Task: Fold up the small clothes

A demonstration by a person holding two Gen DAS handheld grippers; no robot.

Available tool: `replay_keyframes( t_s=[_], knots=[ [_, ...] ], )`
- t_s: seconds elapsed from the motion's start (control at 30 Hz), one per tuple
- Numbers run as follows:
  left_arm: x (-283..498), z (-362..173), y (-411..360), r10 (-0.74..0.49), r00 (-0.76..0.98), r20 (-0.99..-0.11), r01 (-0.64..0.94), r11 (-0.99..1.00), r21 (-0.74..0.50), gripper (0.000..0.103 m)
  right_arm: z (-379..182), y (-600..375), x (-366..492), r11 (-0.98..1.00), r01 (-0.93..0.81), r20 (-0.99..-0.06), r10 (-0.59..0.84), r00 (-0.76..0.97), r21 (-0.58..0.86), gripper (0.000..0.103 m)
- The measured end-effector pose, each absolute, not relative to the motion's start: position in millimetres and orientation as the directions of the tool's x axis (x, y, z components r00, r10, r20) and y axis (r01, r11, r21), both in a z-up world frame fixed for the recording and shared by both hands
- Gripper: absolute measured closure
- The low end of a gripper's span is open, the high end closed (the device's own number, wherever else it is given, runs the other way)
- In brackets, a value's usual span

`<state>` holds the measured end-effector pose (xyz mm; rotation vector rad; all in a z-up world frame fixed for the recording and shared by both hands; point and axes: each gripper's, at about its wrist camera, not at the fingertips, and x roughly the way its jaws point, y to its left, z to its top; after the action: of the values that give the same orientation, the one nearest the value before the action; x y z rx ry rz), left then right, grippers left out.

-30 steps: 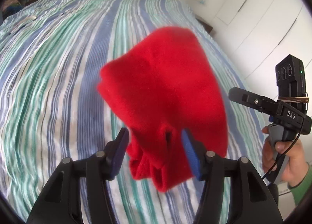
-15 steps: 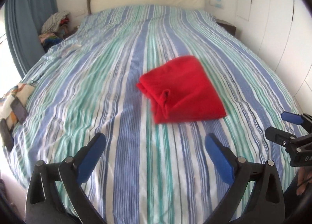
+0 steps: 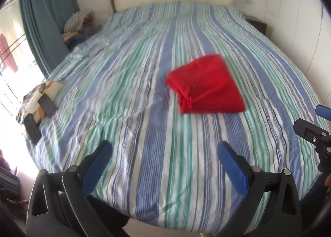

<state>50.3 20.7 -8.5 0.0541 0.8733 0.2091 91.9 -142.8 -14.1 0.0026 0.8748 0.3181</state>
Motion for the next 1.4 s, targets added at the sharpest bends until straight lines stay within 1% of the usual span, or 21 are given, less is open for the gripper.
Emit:
replay_keyframes(
  t_s=[0.17, 0.3, 0.57, 0.67, 0.8, 0.9, 1.0, 1.4],
  knots=[
    [47, -6, 23, 0.208, 0.615, -0.761, -0.171, 0.977, 0.129, 0.001, -10, -140, 82, 0.950, -0.284, -0.759, 0.279, 0.588, 0.129, 0.001],
    [46, -5, 22, 0.226, 0.620, -0.752, -0.176, 0.973, 0.147, 0.001, -9, -135, 76, 0.951, -0.296, -0.762, 0.259, 0.594, 0.092, 0.001],
    [44, -6, 22, 0.232, 0.616, -0.753, -0.173, 0.972, 0.158, 0.001, -7, -124, 72, 0.947, -0.315, -0.765, 0.252, 0.593, 0.069, 0.001],
    [43, -5, 27, 0.219, 0.611, -0.761, -0.163, 0.975, 0.150, 0.001, -6, -119, 70, 0.949, -0.314, -0.772, 0.229, 0.593, 0.040, 0.001],
    [43, -4, 34, 0.167, 0.604, -0.780, -0.160, 0.983, 0.087, 0.001, -1, -114, 66, 0.953, -0.302, -0.771, 0.202, 0.604, 0.013, 0.001],
    [43, -2, 32, 0.198, 0.608, -0.769, -0.173, 0.978, 0.115, 0.000, 3, -111, 62, 0.956, -0.291, -0.762, 0.159, 0.628, -0.040, 0.001],
    [42, 1, 28, 0.189, 0.616, -0.765, -0.165, 0.980, 0.110, 0.000, 6, -111, 61, 0.956, -0.286, -0.758, 0.140, 0.638, -0.064, 0.001],
    [42, 3, 24, 0.186, 0.612, -0.768, -0.174, 0.980, 0.099, 0.000, 13, -115, 57, 0.961, -0.268, -0.746, 0.130, 0.653, -0.068, 0.001]
  ],
)
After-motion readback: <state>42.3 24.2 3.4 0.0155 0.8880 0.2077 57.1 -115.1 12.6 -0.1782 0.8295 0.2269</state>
